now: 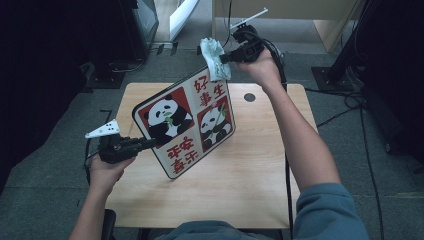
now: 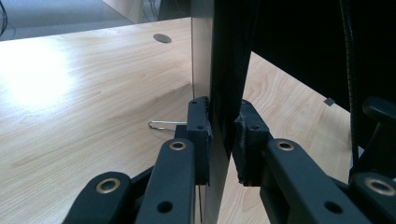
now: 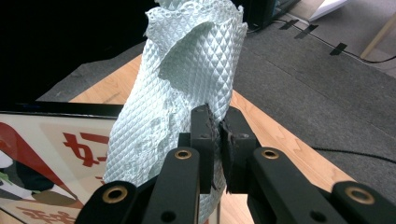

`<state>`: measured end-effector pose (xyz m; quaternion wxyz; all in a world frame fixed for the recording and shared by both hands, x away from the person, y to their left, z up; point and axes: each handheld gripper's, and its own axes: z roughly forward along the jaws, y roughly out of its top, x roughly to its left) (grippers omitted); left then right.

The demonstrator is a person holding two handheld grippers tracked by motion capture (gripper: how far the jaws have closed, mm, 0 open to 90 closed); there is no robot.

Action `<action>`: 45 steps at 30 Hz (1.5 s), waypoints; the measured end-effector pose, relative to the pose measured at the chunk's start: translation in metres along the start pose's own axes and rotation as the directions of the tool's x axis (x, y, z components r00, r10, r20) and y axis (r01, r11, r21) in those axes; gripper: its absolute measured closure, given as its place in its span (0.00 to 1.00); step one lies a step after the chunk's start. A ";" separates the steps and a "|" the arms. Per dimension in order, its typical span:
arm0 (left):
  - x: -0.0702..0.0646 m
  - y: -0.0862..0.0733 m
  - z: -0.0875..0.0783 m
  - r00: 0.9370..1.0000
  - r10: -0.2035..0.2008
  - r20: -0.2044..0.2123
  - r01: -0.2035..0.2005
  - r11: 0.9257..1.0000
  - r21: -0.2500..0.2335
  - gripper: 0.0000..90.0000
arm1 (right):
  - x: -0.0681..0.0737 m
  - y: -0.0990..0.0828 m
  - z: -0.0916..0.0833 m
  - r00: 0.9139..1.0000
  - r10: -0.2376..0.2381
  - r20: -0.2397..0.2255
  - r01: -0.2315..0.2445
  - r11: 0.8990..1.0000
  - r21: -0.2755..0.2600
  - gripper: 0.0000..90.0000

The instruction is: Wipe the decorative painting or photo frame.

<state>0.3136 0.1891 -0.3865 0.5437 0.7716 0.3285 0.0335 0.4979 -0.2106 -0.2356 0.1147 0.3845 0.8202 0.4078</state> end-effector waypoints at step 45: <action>0.000 0.000 0.000 1.000 0.000 0.000 0.000 1.000 0.006 0.88 | -0.018 -0.057 0.026 0.997 0.080 0.008 -0.081 0.996 0.027 0.95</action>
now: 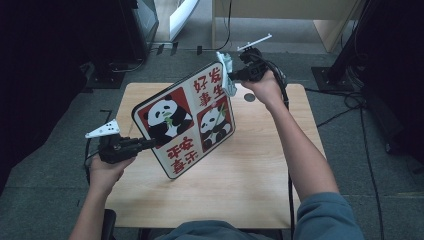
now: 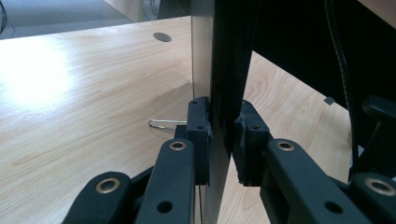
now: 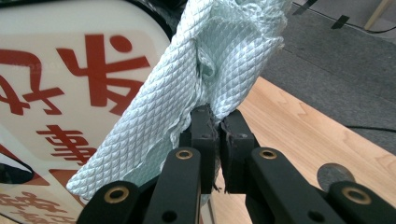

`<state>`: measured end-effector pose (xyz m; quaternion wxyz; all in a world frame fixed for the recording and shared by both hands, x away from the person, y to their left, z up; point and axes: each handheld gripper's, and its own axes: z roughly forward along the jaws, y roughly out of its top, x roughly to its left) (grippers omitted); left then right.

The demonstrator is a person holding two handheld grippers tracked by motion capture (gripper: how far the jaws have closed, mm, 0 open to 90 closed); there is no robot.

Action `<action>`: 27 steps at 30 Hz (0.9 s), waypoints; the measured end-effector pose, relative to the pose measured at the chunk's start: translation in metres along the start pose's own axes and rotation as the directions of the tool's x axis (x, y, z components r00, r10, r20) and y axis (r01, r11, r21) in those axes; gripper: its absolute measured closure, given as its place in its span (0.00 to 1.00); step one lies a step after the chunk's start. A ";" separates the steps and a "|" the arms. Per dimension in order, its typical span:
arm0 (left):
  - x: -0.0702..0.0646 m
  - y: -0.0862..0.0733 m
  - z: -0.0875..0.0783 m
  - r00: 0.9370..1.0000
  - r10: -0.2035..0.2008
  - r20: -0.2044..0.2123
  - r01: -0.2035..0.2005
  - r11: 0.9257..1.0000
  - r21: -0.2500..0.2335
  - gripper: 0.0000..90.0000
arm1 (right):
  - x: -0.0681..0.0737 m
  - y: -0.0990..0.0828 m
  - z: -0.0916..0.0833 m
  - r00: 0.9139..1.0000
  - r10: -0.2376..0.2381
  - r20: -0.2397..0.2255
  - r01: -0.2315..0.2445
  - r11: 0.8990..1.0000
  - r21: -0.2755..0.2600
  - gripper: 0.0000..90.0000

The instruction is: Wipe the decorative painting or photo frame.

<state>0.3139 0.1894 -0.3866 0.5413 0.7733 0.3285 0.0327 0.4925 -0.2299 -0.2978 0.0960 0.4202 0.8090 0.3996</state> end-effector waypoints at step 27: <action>0.000 0.000 0.000 1.000 0.003 0.000 -0.003 1.000 0.001 0.88 | -0.008 -0.030 0.014 0.999 0.034 -0.020 -0.033 0.999 0.033 0.95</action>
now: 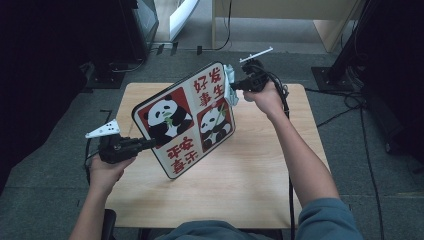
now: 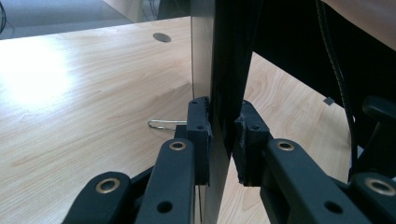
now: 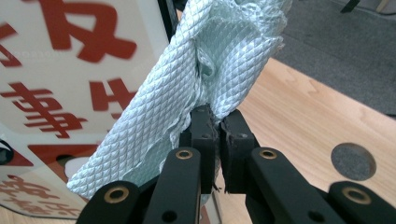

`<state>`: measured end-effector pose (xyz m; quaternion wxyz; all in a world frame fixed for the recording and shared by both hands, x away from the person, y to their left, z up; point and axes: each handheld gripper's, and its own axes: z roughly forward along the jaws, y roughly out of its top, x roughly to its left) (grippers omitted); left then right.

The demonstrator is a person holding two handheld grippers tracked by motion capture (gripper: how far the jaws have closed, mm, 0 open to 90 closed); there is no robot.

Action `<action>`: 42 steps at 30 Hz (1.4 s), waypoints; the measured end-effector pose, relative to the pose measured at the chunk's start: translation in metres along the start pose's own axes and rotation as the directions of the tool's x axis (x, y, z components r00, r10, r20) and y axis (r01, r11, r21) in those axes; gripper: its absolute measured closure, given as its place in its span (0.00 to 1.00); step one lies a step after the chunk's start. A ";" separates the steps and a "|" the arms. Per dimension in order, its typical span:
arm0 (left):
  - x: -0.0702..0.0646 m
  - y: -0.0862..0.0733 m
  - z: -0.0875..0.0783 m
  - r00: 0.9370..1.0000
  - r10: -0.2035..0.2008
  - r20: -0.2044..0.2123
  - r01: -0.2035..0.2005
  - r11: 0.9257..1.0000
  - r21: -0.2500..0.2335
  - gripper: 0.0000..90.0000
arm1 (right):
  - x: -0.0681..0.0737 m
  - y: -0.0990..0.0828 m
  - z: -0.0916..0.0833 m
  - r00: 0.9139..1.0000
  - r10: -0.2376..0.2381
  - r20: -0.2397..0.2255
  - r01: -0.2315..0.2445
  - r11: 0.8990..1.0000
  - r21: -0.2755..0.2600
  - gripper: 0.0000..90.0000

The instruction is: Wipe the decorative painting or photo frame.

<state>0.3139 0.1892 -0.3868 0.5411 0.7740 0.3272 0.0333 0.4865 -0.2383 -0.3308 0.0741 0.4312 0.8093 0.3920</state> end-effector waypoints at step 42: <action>-0.002 -0.001 0.000 1.000 -0.004 -0.010 0.004 1.000 -0.006 0.88 | -0.014 -0.052 0.025 0.999 0.043 -0.027 -0.044 0.999 -0.028 0.95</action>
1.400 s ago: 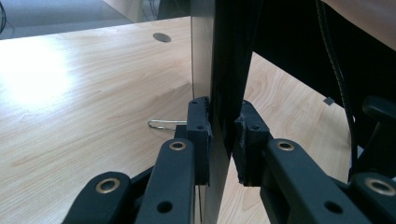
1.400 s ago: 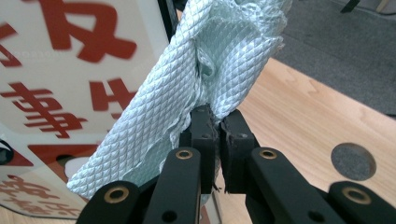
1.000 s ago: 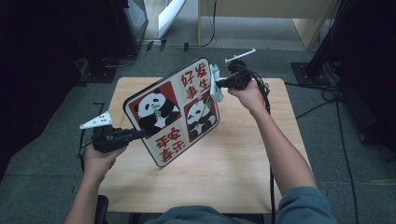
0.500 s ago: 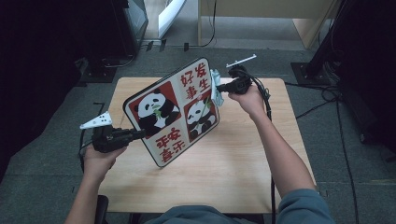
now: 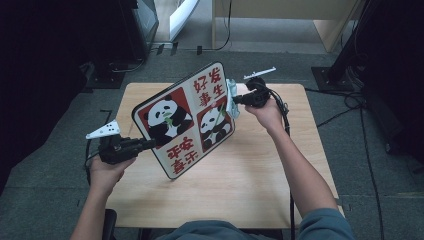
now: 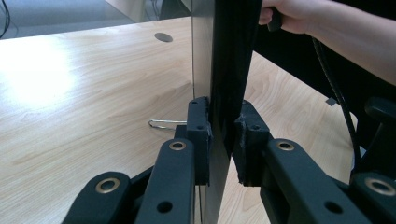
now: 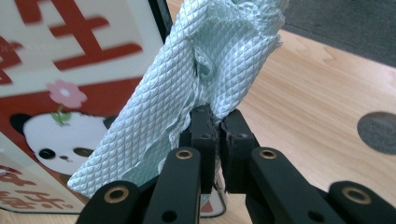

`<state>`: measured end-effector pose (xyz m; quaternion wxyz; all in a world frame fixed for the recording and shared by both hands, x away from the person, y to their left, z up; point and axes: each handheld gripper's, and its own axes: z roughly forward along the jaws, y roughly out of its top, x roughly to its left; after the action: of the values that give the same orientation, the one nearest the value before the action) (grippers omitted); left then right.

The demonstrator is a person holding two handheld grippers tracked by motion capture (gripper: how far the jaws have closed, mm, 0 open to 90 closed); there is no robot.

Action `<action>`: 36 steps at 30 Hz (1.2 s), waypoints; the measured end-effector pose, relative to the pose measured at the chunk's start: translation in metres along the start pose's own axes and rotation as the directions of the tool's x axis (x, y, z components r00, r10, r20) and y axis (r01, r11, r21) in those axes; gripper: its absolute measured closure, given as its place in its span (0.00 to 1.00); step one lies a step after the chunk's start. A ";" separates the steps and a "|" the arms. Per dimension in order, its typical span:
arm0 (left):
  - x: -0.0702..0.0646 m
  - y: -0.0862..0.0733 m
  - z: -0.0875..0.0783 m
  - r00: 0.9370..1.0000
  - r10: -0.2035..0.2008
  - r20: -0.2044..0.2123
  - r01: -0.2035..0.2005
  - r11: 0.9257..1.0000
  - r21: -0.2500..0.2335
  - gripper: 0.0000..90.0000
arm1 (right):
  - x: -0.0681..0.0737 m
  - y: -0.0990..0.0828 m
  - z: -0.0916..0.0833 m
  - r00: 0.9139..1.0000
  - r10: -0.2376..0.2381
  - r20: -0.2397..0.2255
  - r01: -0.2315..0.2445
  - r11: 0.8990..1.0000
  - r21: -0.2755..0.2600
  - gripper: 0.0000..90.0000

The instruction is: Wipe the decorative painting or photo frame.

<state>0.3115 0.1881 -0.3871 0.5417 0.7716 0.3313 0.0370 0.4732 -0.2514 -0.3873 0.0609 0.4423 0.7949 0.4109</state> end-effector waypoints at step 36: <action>-0.003 -0.001 0.001 1.000 -0.002 -0.010 0.002 1.000 -0.003 0.88 | -0.015 -0.064 0.028 0.998 0.055 0.005 -0.055 0.997 -0.048 0.95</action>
<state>0.3093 0.1861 -0.3871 0.5411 0.7705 0.3345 0.0408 0.4535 -0.2632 -0.4549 0.0625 0.4636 0.7722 0.4300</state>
